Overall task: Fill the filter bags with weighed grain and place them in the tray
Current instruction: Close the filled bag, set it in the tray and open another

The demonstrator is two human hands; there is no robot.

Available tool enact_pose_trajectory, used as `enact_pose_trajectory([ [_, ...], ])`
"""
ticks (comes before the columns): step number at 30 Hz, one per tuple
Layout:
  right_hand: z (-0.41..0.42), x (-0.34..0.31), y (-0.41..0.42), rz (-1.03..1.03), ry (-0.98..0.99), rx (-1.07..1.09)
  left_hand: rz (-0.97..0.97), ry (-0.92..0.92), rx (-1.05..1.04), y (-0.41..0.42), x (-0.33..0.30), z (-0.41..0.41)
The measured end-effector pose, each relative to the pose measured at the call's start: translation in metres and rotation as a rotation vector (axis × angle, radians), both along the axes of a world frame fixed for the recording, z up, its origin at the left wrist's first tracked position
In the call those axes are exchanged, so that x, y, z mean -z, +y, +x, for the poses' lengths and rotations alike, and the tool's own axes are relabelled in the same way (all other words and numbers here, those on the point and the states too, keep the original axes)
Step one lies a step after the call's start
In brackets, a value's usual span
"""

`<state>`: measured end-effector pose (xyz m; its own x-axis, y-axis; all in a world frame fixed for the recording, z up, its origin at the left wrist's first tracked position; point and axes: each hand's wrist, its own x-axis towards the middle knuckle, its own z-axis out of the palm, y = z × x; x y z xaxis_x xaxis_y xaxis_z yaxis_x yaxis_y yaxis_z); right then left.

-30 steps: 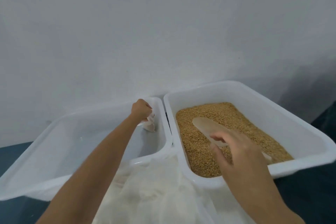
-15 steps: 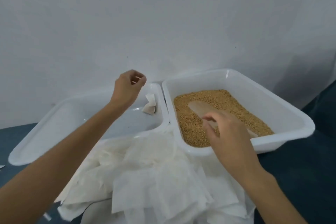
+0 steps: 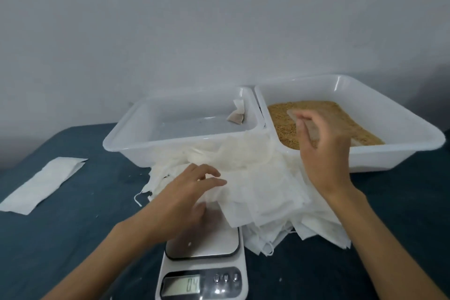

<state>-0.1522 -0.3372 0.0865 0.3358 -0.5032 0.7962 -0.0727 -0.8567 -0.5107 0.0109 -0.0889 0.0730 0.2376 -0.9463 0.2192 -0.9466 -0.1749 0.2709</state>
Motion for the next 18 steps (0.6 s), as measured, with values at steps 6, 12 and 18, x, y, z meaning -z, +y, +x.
enact_pose_trajectory([
  [6, 0.019, -0.004, 0.036, 0.011, -0.082, -0.176, -0.298, -0.116, -0.08, -0.01, -0.012, -0.006],
  [12, 0.02, 0.005, 0.087, 0.041, -0.009, -0.488, -0.588, 0.363, -0.373, 0.014, -0.005, 0.003],
  [18, 0.032, 0.031, 0.13, 0.208, 0.379, -0.814, -0.714, 0.722, -0.385, 0.02, 0.0, 0.009],
])
